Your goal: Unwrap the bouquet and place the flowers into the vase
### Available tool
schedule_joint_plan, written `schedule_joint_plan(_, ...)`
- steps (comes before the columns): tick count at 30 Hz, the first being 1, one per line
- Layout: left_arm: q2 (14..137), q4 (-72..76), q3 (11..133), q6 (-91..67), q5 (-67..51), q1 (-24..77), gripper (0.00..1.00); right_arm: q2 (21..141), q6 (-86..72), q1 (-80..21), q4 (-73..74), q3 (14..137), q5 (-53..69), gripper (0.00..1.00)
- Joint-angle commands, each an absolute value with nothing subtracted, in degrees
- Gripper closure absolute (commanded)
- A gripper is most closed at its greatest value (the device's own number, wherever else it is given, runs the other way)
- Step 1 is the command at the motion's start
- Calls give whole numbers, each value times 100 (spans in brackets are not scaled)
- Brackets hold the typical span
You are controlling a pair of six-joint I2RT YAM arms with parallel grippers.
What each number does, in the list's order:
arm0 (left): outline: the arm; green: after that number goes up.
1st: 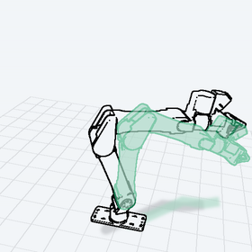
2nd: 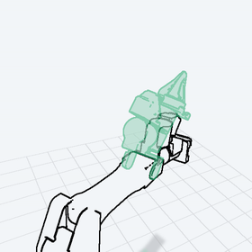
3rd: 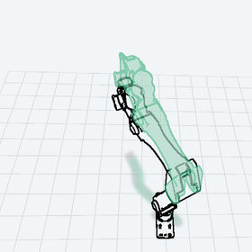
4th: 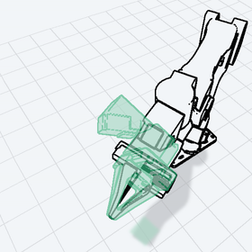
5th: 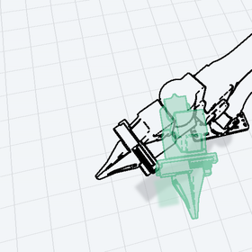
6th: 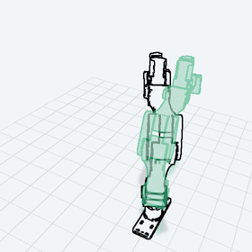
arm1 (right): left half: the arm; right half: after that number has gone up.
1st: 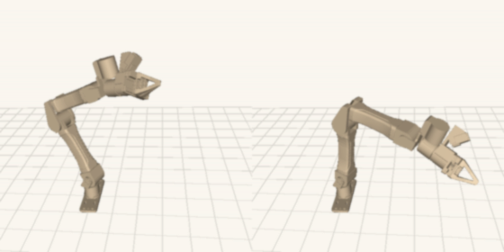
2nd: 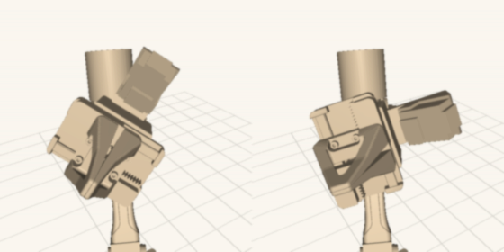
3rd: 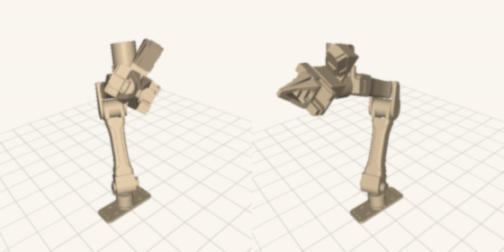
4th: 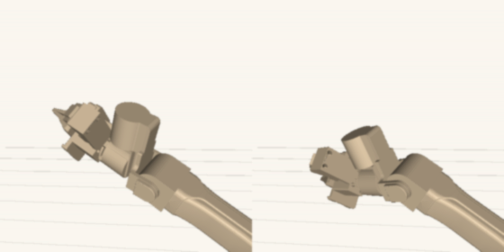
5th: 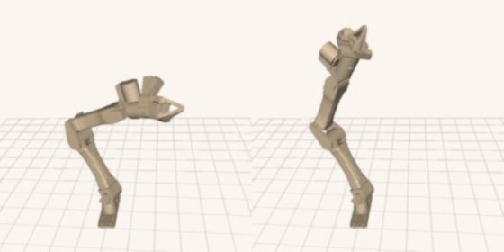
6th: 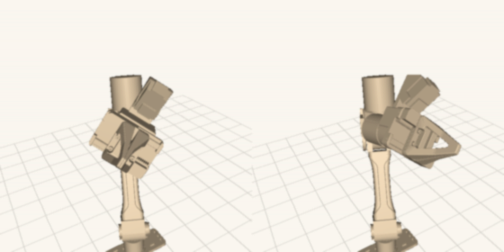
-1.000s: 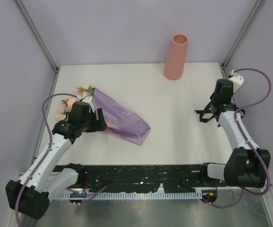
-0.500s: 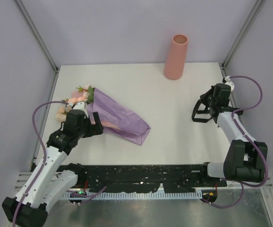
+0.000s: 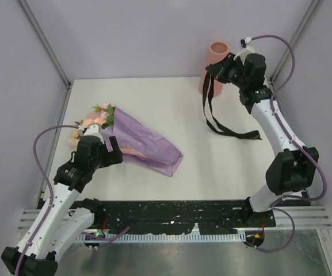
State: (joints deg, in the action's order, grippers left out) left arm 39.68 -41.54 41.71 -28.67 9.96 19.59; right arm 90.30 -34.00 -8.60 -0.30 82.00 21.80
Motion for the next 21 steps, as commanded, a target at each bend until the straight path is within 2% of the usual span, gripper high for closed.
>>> schedule_joint_plan(1,4025,-4183,4324,-2892,1134,1942,1,9097,-2892,-450,606,9018,2057,94)
schedule_joint_plan(4,3947,-4122,4281,-2883,1037,1951,1,8677,-3119,147,931,8352,1558,95)
schedule_joint_plan(7,3894,-4052,4201,-3023,1089,1942,0,8070,-3182,789,915,6932,672,95)
schedule_joint_plan(10,3955,-4113,4227,-3164,1177,1934,0,7454,-2797,1028,739,5796,-191,87)
schedule_joint_plan(15,4157,-4298,4306,-3586,1617,1934,0,7242,-2575,1063,685,5168,-1141,88)
schedule_joint_plan(17,4271,-4377,4359,-3603,1600,1934,0,7391,-2540,1063,851,5185,-942,78)
schedule_joint_plan(18,4306,-4412,4359,-3638,1608,1925,0,7452,-2488,1063,966,5290,-714,57)
schedule_joint_plan(20,4289,-4430,4281,-3787,1722,1934,0,7567,-2479,1046,1483,5413,-528,43)
schedule_joint_plan(21,4272,-4430,4228,-3910,1784,1934,1,7567,-2470,1020,1555,5431,-510,39)
